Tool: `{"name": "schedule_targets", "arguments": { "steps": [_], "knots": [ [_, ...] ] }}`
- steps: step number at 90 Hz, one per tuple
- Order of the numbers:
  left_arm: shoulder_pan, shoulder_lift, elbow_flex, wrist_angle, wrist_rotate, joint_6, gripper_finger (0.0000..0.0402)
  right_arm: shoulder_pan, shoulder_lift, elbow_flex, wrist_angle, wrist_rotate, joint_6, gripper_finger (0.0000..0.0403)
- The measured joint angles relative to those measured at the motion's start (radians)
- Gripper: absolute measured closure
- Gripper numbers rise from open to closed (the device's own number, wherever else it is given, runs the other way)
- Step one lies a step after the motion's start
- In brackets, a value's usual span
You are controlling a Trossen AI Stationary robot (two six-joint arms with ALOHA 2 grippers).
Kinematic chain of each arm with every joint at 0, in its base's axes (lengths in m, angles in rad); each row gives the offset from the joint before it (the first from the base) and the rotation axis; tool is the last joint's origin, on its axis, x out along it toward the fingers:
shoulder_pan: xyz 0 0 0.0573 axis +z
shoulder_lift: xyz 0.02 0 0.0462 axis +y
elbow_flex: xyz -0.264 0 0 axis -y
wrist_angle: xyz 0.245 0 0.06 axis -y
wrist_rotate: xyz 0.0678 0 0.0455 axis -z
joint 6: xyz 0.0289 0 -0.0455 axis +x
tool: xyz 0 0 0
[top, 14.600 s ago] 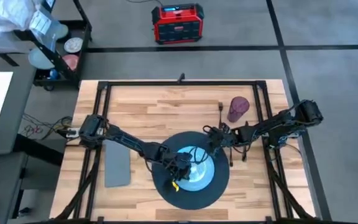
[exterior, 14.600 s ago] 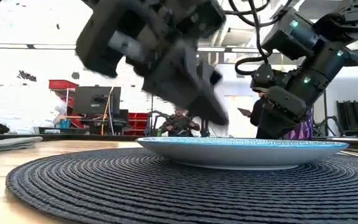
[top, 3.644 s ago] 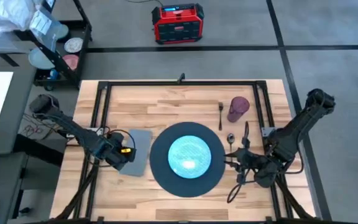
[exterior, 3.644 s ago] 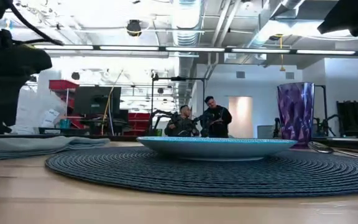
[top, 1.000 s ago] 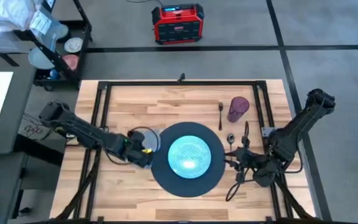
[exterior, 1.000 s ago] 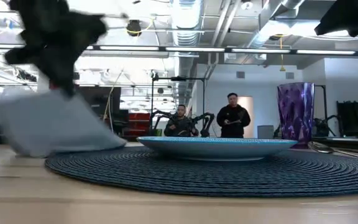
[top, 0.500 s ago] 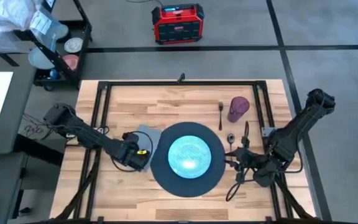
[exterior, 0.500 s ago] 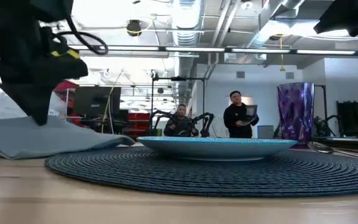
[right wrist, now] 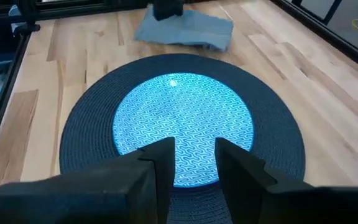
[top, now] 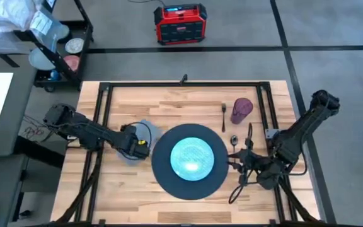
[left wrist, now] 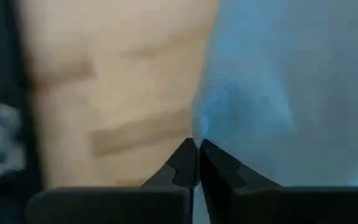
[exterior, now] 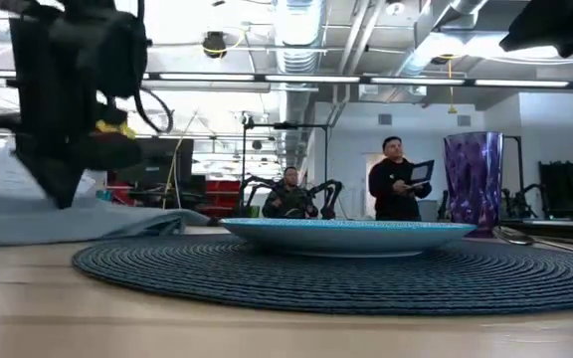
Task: Set table place
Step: Move the gray table napkin on the left side of the blue plate
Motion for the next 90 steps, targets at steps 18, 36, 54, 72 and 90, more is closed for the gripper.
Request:
{"name": "schedule_targets", "arguments": {
  "steps": [18,36,54,72,90],
  "knots": [
    [0.023,-0.122,0.048,-0.036,-0.163,0.101,0.0328,-0.007,0.000,0.000,-0.002,0.002,0.000,0.0302],
    [0.055,-0.208,0.048,-0.031,-0.189,0.135,0.0261,-0.007,0.007,0.000,-0.008,0.002,0.000,0.0302],
    [0.042,-0.195,0.048,0.108,-0.033,0.291,0.0249,-0.006,0.006,0.000,-0.009,0.001,0.006,0.0302],
    [-0.088,-0.094,0.048,0.170,0.028,0.274,0.0249,-0.005,0.006,0.000,-0.020,-0.008,0.008,0.0302],
    [-0.153,0.038,0.048,0.105,0.044,0.209,0.0249,-0.005,0.006,0.000,-0.040,-0.011,0.008,0.0302]
  ]
}}
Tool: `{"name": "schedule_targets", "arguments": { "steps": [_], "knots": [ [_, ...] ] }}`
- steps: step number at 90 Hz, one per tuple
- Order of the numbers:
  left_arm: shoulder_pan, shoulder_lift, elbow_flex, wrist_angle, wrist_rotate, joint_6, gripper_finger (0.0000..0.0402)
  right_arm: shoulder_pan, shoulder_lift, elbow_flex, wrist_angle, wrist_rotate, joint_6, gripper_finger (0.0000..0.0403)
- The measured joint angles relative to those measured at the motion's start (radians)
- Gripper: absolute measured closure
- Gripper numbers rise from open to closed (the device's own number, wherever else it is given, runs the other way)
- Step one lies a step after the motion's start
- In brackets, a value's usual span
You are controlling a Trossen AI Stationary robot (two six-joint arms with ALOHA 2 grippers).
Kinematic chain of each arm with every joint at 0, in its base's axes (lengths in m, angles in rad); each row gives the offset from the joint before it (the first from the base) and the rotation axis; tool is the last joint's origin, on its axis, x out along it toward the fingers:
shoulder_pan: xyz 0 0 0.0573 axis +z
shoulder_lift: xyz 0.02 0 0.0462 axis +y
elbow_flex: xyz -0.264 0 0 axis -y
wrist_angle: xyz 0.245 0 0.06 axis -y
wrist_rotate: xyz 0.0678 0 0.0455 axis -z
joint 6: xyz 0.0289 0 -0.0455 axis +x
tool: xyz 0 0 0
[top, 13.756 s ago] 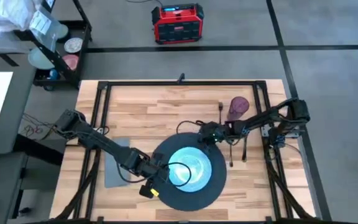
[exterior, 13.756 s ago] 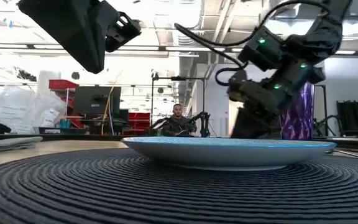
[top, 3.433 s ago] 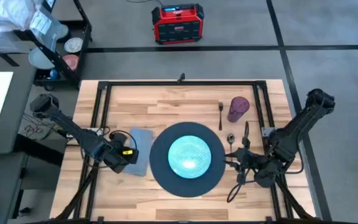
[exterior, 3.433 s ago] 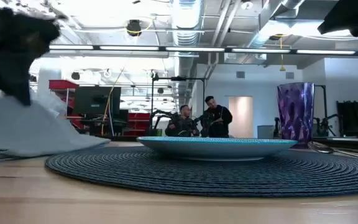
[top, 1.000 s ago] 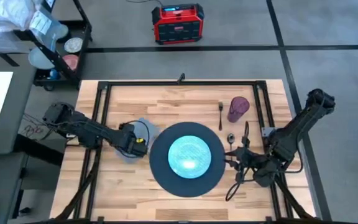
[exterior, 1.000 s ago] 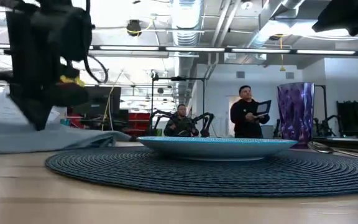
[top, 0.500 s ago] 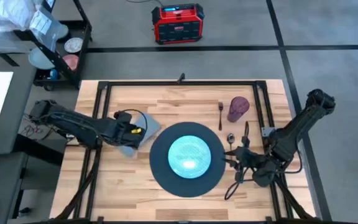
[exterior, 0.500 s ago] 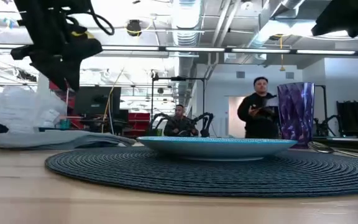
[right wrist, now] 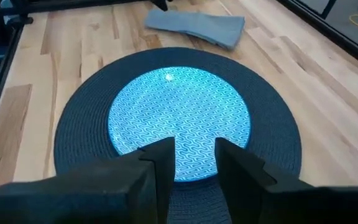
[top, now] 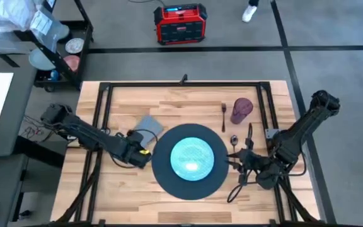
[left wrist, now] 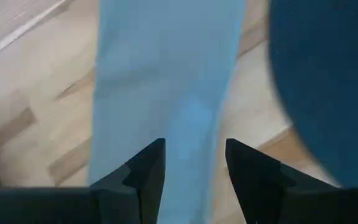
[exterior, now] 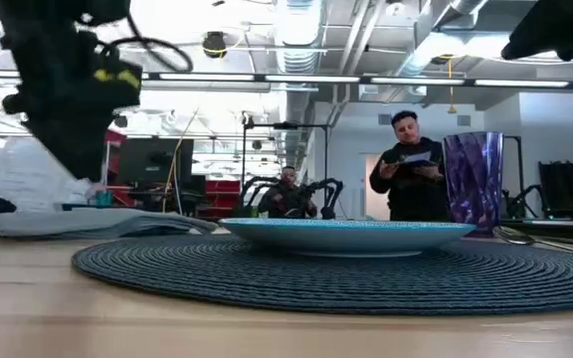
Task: Set table place
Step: Move the gray table napkin on the left side of the blue plate
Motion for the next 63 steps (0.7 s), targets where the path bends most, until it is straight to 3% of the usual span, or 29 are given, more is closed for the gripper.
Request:
{"name": "schedule_targets", "arguments": {
  "steps": [24,63],
  "knots": [
    [-0.047,0.108,0.031,-0.022,0.026,0.068,0.0249,-0.009,0.000,0.000,-0.007,-0.001,0.001,0.0302],
    [-0.092,0.114,0.034,-0.008,0.063,0.086,0.0249,-0.009,0.000,0.000,-0.007,-0.001,0.001,0.0302]
  ]
}}
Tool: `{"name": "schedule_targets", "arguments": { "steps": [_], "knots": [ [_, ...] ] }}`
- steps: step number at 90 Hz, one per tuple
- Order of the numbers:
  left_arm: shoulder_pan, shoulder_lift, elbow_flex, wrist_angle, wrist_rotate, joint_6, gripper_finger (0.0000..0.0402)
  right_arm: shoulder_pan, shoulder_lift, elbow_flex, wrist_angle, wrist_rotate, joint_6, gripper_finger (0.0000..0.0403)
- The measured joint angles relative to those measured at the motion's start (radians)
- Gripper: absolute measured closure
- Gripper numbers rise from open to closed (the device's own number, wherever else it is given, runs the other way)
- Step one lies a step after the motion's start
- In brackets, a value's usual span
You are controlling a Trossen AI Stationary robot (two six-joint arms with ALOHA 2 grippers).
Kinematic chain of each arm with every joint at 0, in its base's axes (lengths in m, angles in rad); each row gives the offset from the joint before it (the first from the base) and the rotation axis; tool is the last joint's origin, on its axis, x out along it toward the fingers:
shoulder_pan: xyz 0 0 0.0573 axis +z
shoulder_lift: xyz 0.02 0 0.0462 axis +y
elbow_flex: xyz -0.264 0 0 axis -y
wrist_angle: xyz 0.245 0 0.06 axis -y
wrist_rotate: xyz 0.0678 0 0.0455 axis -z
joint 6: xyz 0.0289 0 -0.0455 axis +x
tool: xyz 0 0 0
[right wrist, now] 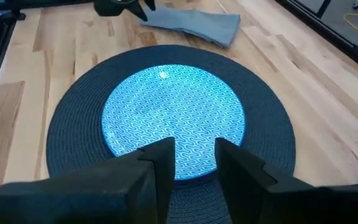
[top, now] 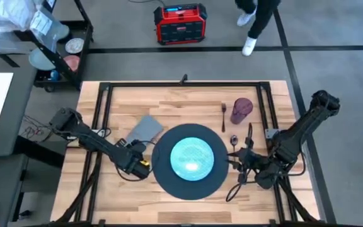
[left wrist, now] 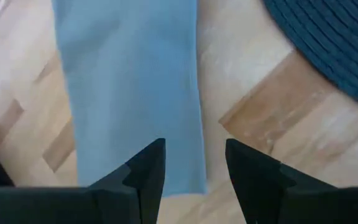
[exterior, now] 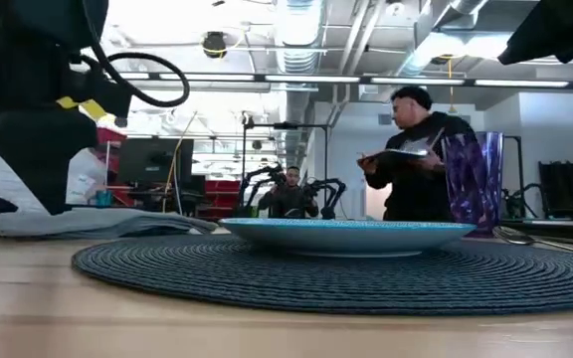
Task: Set table place
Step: Move the gray table napkin on the left side of the blue plate
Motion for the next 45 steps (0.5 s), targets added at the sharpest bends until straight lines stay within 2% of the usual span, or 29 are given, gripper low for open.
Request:
{"name": "schedule_targets", "arguments": {
  "steps": [22,39,45],
  "knots": [
    [-0.016,0.000,-0.001,0.007,-0.005,0.001,0.0249,0.000,0.000,0.000,0.000,0.013,-0.009,0.0302],
    [0.048,0.000,-0.037,0.028,-0.030,0.030,0.0249,-0.017,0.000,0.000,0.000,0.013,-0.011,0.0302],
    [0.079,0.000,-0.039,0.028,-0.075,0.047,0.0249,-0.023,0.000,0.000,0.000,0.013,-0.012,0.0302]
  ]
}}
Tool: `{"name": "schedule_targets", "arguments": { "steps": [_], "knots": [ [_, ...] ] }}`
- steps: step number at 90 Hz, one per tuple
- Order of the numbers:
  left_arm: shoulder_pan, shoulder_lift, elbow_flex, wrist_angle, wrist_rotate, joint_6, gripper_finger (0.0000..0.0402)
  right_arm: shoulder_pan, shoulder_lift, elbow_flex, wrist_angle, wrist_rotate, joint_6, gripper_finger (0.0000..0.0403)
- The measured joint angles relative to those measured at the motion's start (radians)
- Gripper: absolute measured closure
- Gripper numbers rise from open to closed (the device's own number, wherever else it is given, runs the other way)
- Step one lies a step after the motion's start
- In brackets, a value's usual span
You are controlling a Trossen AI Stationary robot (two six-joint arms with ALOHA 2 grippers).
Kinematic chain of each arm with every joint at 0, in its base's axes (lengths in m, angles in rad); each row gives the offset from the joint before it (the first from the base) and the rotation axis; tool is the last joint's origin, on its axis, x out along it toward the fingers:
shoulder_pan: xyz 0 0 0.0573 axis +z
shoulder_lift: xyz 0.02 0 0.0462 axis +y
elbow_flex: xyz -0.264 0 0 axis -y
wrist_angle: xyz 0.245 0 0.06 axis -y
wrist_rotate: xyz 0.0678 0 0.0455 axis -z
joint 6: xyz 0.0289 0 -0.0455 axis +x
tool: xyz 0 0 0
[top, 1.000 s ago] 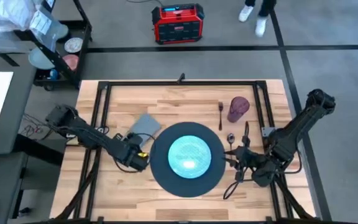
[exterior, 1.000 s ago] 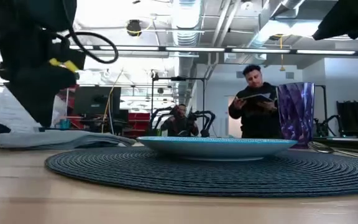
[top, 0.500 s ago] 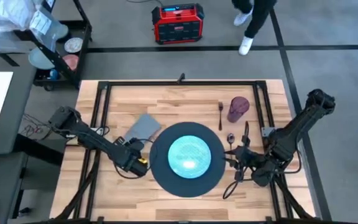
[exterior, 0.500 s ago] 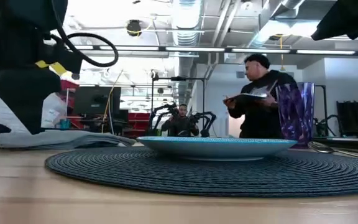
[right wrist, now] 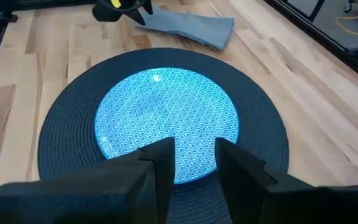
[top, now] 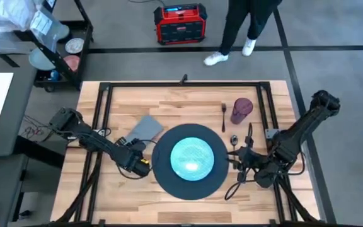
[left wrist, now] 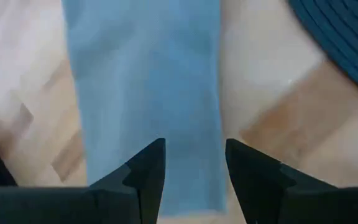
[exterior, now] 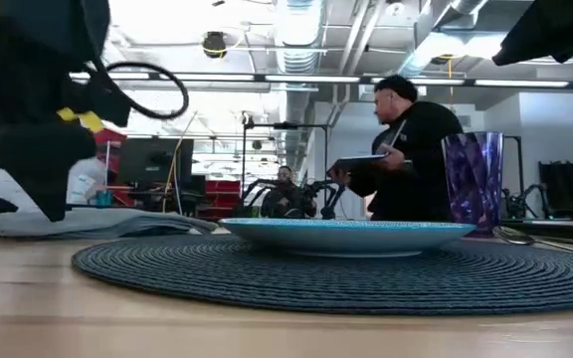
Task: Set table place
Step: Move the gray table napkin on the left side of the blue plate
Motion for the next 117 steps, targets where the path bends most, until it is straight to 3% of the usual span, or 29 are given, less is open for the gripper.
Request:
{"name": "schedule_targets", "arguments": {
  "steps": [16,28,42,62,117],
  "knots": [
    [0.103,-0.001,0.032,0.077,-0.132,0.124,0.0249,-0.014,0.000,0.000,0.001,0.000,-0.009,0.0302],
    [0.206,-0.001,0.032,0.229,-0.106,0.326,0.0249,-0.026,0.000,0.000,0.001,-0.001,-0.016,0.0302],
    [0.298,0.000,0.031,0.241,-0.102,0.403,0.0249,-0.028,0.000,0.000,0.001,-0.002,-0.016,0.0302],
    [0.329,0.000,0.034,0.321,-0.042,0.571,0.0248,-0.027,0.000,0.000,0.001,-0.008,-0.023,0.0302],
    [0.358,0.033,0.040,0.306,-0.002,0.613,0.0208,-0.027,0.000,0.000,0.000,-0.008,-0.024,0.0302]
  ]
}}
